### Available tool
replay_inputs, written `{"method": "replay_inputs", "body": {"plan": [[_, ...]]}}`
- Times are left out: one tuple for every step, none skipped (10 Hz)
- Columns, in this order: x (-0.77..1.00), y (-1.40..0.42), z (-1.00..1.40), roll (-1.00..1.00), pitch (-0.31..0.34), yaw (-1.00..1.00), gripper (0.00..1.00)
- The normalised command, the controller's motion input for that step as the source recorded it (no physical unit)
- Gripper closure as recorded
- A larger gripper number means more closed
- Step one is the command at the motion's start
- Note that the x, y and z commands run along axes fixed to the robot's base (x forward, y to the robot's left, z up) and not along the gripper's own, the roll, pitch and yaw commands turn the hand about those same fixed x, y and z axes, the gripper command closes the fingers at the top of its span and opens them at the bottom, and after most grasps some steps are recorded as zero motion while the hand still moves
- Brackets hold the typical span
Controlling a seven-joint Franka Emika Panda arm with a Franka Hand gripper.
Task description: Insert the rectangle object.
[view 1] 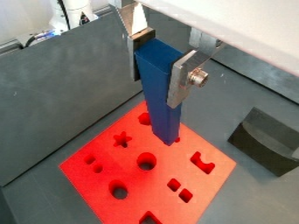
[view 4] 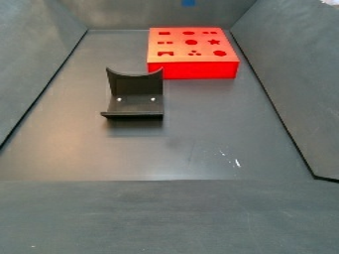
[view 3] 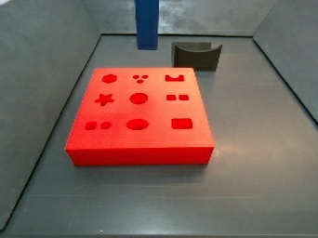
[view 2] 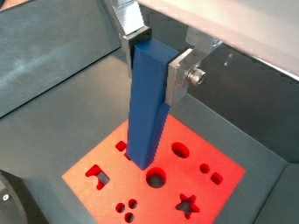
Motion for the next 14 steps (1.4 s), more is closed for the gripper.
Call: {"method": "replay_inputs", "body": {"plan": [[0.00,0.00,-0.01,0.02,0.034,0.00,1.00],[0.00,0.00,0.00,0.01,0.000,0.00,1.00],[0.00,-0.04,-0.04,-0.02,-0.001,0.00,1.00],[0.01,-0.06,0.00,0.00,0.000,0.00,1.00],[0.07,-0.41,-0.19,-0.07,0.000,0.01,1.00],[0.26,-1.00,-0.35,-0.02,0.003,0.00,1.00],[0.31,-1.00,-0.45,0.00,0.000,0.00,1.00],[0.41,-0.89,-0.14,-0.08,0.000,0.00,1.00],[0.49,-0.59,0.21,-0.32,0.000,-0.10,1.00],[0.75,-0.34,0.37,-0.44,0.000,-0.10,1.00],[0.81,-0.26,0.28,-0.44,0.000,-0.10,1.00],[0.81,-0.24,0.29,-0.45,0.000,-0.11,1.00],[0.81,-0.23,0.04,-0.15,0.094,-0.04,1.00],[0.01,-0.03,0.00,0.01,0.000,0.00,1.00]]}}
